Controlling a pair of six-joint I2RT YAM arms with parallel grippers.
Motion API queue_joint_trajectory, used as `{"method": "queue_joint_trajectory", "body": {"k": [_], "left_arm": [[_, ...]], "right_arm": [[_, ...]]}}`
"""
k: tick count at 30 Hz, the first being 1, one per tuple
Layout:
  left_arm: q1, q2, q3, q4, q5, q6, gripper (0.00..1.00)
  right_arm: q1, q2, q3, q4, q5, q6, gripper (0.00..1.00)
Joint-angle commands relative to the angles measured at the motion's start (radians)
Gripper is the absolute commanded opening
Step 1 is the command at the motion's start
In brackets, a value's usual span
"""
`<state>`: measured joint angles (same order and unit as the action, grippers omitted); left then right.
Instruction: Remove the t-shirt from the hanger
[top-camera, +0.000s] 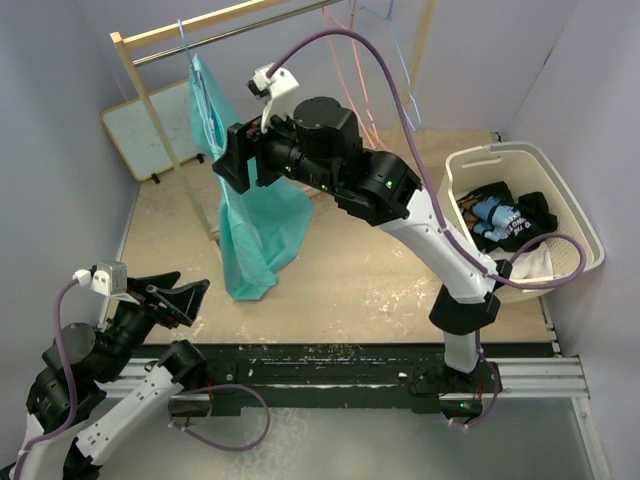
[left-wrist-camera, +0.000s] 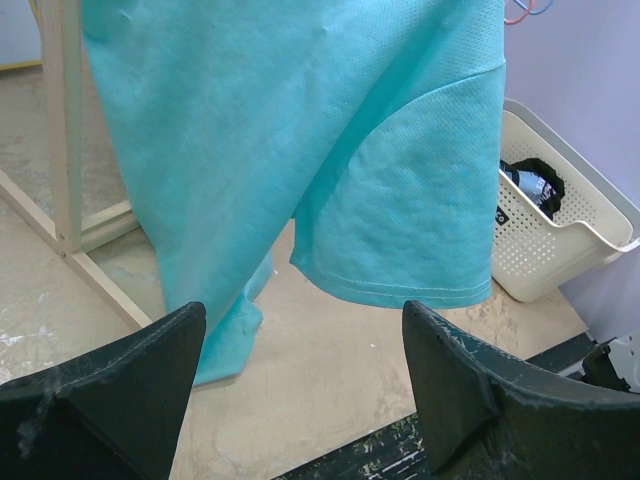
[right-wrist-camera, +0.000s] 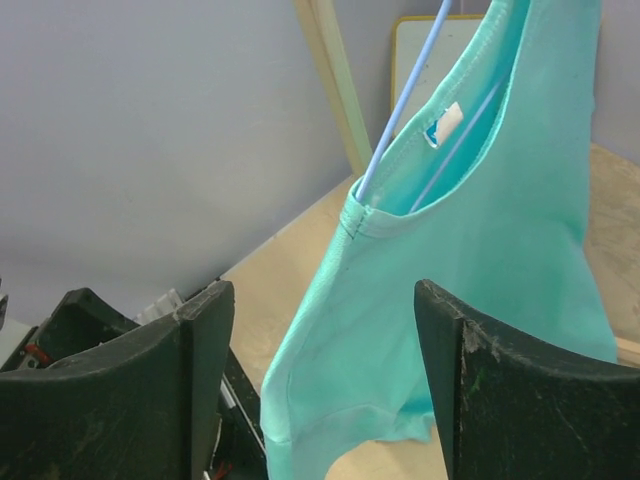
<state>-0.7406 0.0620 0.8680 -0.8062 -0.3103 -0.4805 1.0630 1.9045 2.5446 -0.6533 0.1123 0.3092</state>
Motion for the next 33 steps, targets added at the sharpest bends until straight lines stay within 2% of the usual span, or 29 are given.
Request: {"method": "queue_joint_trajectory", "body": {"k": [1,10,14,18,20,22,24,25,27,33], "left_arm": [[0.003,-0.005,0.006,0.015,-0.01,-0.015,0.82],[0.002,-0.006,0.008,0.013,-0.012,-0.017,0.82],[0.002,-0.007,0.008,0.012,-0.013,-0.017,0.82],[0.003,-0.008,0.008,0.012,-0.012,-0.017,0.82],[0.003,-0.006,0.006,0.014,-0.008,-0.014,0.83],[0.002,0.0,0.006,0.018,-0.002,-0.011,0.84],[0.001,0.009,0.007,0.022,0.005,-0.008,0.87],[0.001,0.012,0.006,0.024,0.012,-0.004,0.89],[0.003,0.018,0.005,0.034,0.029,0.005,0.98],[0.002,0.023,0.006,0.041,0.047,0.013,0.99]], "right_arm": [[0.013,0.041,0.04,0.055,0.0,-0.009,0.71],[0.022,0.112,0.064,0.064,0.048,-0.003,0.6],[0.022,0.105,0.067,0.047,0.194,-0.012,0.43],[0.019,0.045,-0.001,0.076,0.339,-0.028,0.25],[0.005,0.031,-0.006,0.071,0.348,-0.032,0.19],[-0.009,0.026,-0.004,0.066,0.334,-0.032,0.18],[-0.012,0.026,-0.006,0.065,0.338,-0.034,0.03],[-0.012,0.027,-0.011,0.068,0.343,-0.035,0.0],[-0.012,0.023,-0.027,0.085,0.339,-0.046,0.0],[-0.013,0.019,-0.04,0.109,0.358,-0.053,0.0]]}}
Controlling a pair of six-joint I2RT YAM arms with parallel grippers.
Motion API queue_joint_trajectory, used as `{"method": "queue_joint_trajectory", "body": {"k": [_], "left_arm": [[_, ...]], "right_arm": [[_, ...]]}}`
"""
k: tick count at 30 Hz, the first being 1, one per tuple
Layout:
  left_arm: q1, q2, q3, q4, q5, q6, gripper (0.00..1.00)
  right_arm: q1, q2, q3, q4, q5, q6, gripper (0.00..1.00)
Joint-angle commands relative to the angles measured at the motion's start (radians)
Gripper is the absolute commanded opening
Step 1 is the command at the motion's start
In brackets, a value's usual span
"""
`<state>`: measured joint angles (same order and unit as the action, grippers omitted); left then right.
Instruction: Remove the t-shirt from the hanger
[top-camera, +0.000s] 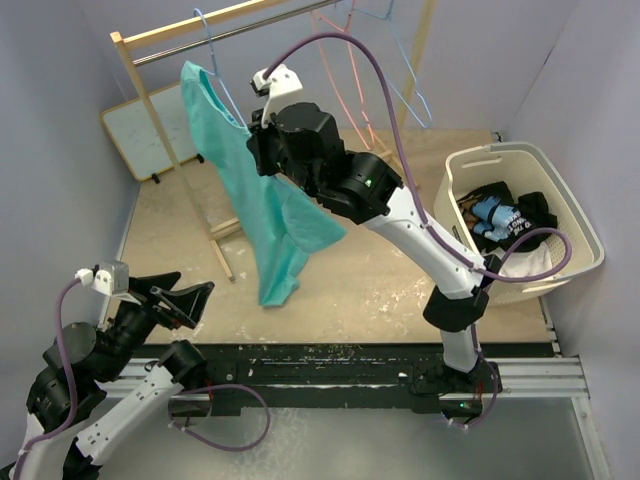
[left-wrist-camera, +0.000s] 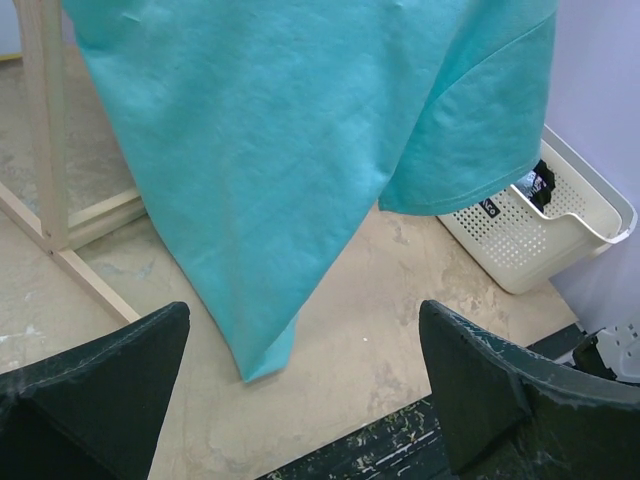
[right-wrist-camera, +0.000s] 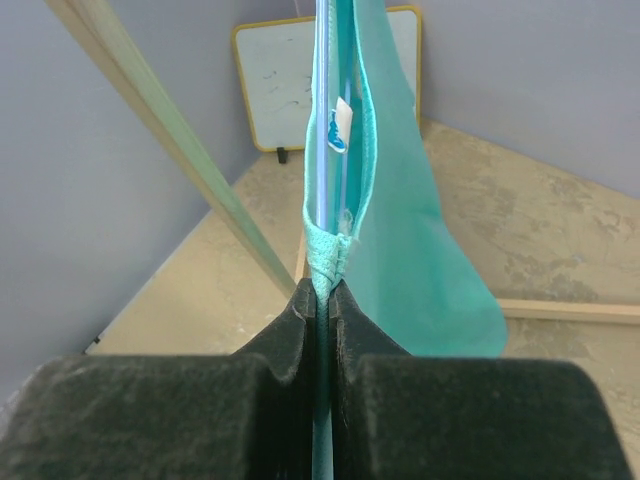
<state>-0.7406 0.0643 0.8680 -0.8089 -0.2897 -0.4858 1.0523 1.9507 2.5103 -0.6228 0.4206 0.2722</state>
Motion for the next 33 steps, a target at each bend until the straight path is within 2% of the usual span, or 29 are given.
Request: {"method": "queue_joint_trajectory", "body": {"k": [1,7,18,26,32,33], "left_arm": [[0.003,0.019,0.007,0.044,0.028,0.019,0.99],[0.002,-0.001,0.003,0.054,0.041,0.03,0.99],[0.003,0.0,0.0,0.056,0.039,0.032,0.99],[0.003,0.003,-0.003,0.074,0.071,0.049,0.99],[0.002,0.069,0.016,0.148,0.213,0.16,0.99],[0.002,0.091,0.026,0.165,0.241,0.187,0.96]], "right_arm": [[-0.003,-0.037,-0.016,0.092,0.056,-0.023,0.0],[-0.004,-0.15,-0.109,0.23,0.104,-0.089,0.0],[-0.005,-0.388,-0.416,0.543,0.152,-0.155,0.0],[-0.012,-0.43,-0.43,0.385,0.115,-0.12,0.0],[-0.012,-0.613,-0.681,0.256,-0.03,-0.046,0.0],[-0.012,-0.655,-0.731,0.246,-0.073,-0.039,0.0]]}}
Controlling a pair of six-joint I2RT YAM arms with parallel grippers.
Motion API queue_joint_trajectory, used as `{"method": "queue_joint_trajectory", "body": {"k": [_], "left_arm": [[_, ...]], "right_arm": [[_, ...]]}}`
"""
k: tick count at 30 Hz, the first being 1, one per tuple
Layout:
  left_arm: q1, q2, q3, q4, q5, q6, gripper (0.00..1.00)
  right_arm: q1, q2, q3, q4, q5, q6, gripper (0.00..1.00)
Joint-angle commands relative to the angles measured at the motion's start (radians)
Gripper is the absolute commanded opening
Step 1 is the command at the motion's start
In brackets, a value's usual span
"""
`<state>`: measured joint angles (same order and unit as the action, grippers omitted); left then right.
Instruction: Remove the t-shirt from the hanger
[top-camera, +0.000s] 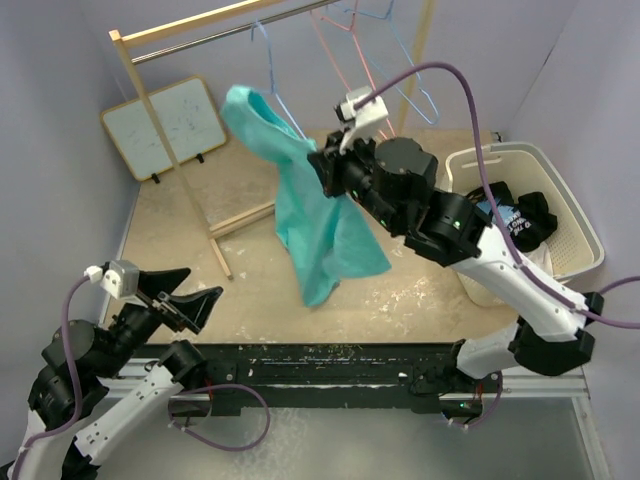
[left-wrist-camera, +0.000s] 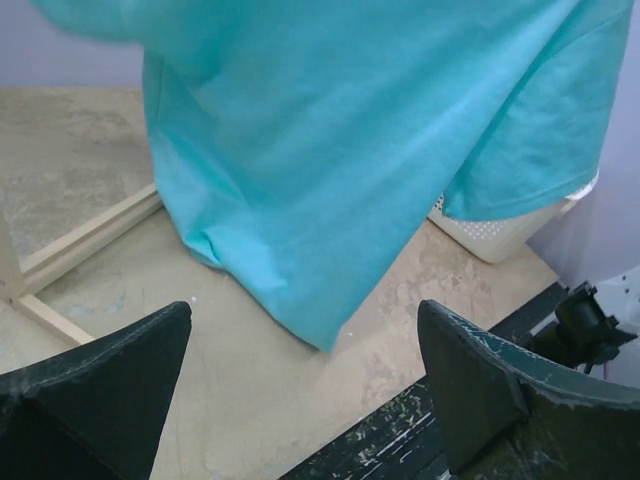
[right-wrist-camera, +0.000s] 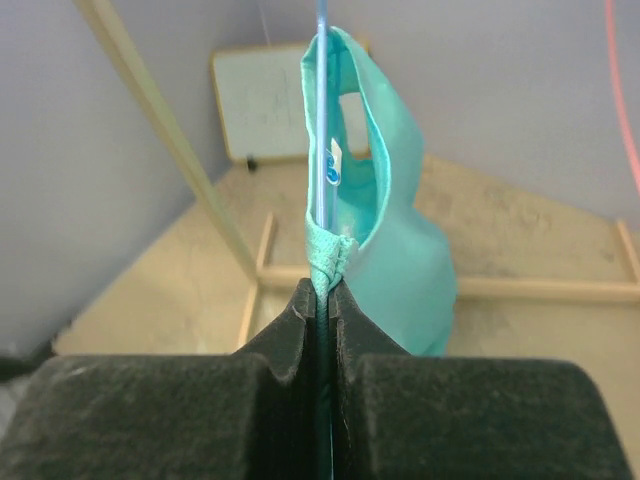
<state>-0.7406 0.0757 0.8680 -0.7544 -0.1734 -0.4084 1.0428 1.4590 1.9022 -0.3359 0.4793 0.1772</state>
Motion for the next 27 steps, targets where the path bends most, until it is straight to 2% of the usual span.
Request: {"method": "queue_joint_trajectory", "body": {"k": [1,4,5,6,7,9,10,11,16,22,27], "left_arm": [[0.002,0.106,0.044,0.127,0.148,0.134,0.88],[0.002,0.21,0.131,0.158,0.197,0.208,0.47],[0.003,0.25,0.165,0.162,0.223,0.232,0.42],[0.003,0.29,0.202,0.165,0.245,0.256,0.43],[0.003,0.328,0.237,0.168,0.267,0.276,0.52],[0.002,0.401,0.299,0.178,0.321,0.307,0.9],[0.002,0.433,0.326,0.185,0.346,0.321,0.98],[0.002,0.471,0.355,0.195,0.375,0.33,1.0],[0.001,0.577,0.388,0.26,0.53,0.359,0.99],[0.001,0.663,0.379,0.292,0.634,0.355,0.97],[0.002,0.686,0.346,0.314,0.678,0.337,0.78]], "right_arm": [[-0.003,-0.207,-0.18,-0.045,-0.172,0.061,0.0],[-0.003,-0.359,-0.347,-0.056,-0.298,0.092,0.0],[-0.003,-0.403,-0.384,-0.066,-0.34,0.105,0.0],[-0.003,-0.442,-0.422,-0.079,-0.381,0.124,0.0],[-0.003,-0.481,-0.457,-0.092,-0.428,0.13,0.0],[-0.002,-0.551,-0.514,-0.142,-0.498,0.15,0.0],[-0.002,-0.581,-0.539,-0.144,-0.522,0.159,0.0],[-0.001,-0.606,-0.559,-0.145,-0.549,0.162,0.0],[-0.001,-0.692,-0.63,-0.163,-0.685,0.175,0.0],[-0.001,-0.752,-0.651,-0.149,-0.712,0.178,0.0],[-0.002,-0.787,-0.65,-0.147,-0.708,0.181,0.0]]}}
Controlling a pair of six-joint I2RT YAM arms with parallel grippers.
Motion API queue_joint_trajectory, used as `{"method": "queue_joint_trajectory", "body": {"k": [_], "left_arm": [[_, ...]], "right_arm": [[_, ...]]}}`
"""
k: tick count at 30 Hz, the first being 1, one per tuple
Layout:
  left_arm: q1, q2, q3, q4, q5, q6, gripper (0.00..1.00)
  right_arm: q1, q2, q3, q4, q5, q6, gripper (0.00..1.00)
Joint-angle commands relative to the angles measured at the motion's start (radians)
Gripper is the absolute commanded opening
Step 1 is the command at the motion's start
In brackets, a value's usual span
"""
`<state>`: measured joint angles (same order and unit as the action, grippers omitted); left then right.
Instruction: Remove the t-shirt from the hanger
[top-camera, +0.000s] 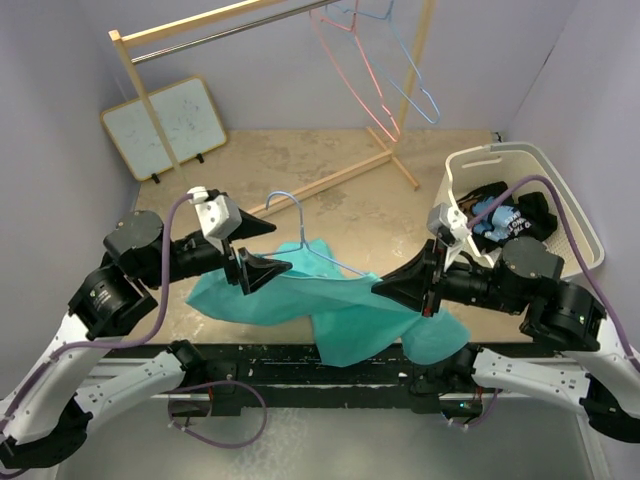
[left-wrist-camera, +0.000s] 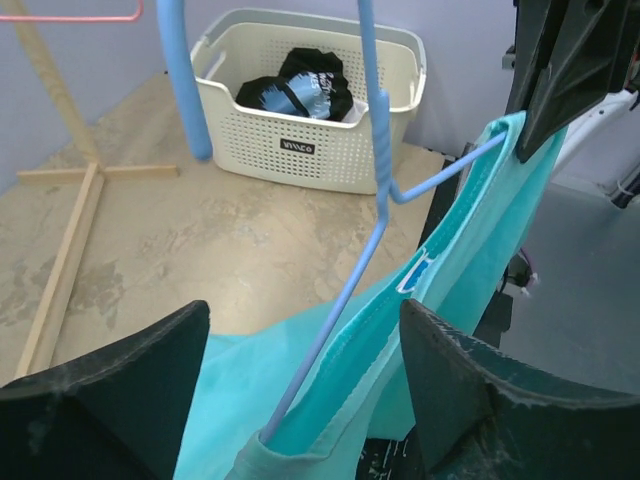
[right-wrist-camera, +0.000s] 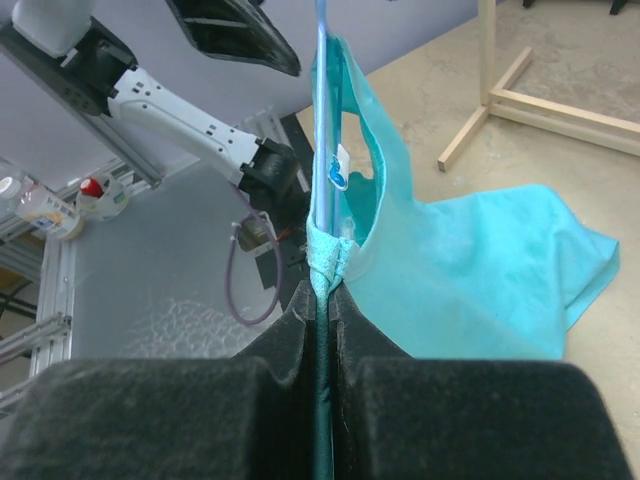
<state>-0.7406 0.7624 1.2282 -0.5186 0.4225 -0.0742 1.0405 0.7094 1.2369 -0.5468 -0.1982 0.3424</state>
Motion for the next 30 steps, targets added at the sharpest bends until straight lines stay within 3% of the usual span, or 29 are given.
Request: {"method": "queue_joint_trajectory", "body": {"k": [1,4,6,7,10,11,14,17,20,24,30], "left_arm": [[0.003,0.0,-0.023,0.084,0.093,-0.003,0.76],[0.002,0.006,-0.042,0.089,0.109,-0.011,0.7],[0.002,0.004,-0.053,0.087,0.115,-0.012,0.6],[0.001,0.002,-0.058,0.088,0.118,-0.013,0.52],[0.003,-0.008,-0.066,0.089,0.118,-0.013,0.07],[0.002,-0.011,-0.067,0.089,0.116,-0.015,0.0],[0.001,-0.027,-0.061,0.087,0.098,-0.015,0.0],[0.003,-0.049,-0.042,0.063,0.066,-0.006,0.0],[0.002,-0.076,-0.013,0.031,0.028,0.008,0.0],[0.002,-0.106,0.026,-0.014,-0.007,0.023,0.0],[0.003,-0.132,0.069,-0.071,-0.04,0.038,0.0]], "right_arm": [[0.0,-0.043,0.017,0.066,-0.032,0.018,0.0],[0.001,-0.053,0.027,0.071,-0.043,0.02,0.0],[0.001,-0.061,0.037,0.069,-0.045,0.02,0.0],[0.001,-0.064,0.04,0.066,-0.042,0.02,0.0],[0.001,-0.076,0.046,0.055,-0.033,0.02,0.0],[0.001,-0.079,0.046,0.05,-0.029,0.022,0.0],[0.001,-0.091,0.036,0.029,0.005,0.029,0.01],[0.001,-0.115,0.013,-0.003,0.041,0.036,0.37],[0.001,-0.143,-0.012,-0.02,0.047,0.043,0.59],[0.0,-0.172,-0.035,-0.059,0.066,0.046,0.58],[0.001,-0.188,-0.038,-0.131,0.093,0.046,0.42]]}}
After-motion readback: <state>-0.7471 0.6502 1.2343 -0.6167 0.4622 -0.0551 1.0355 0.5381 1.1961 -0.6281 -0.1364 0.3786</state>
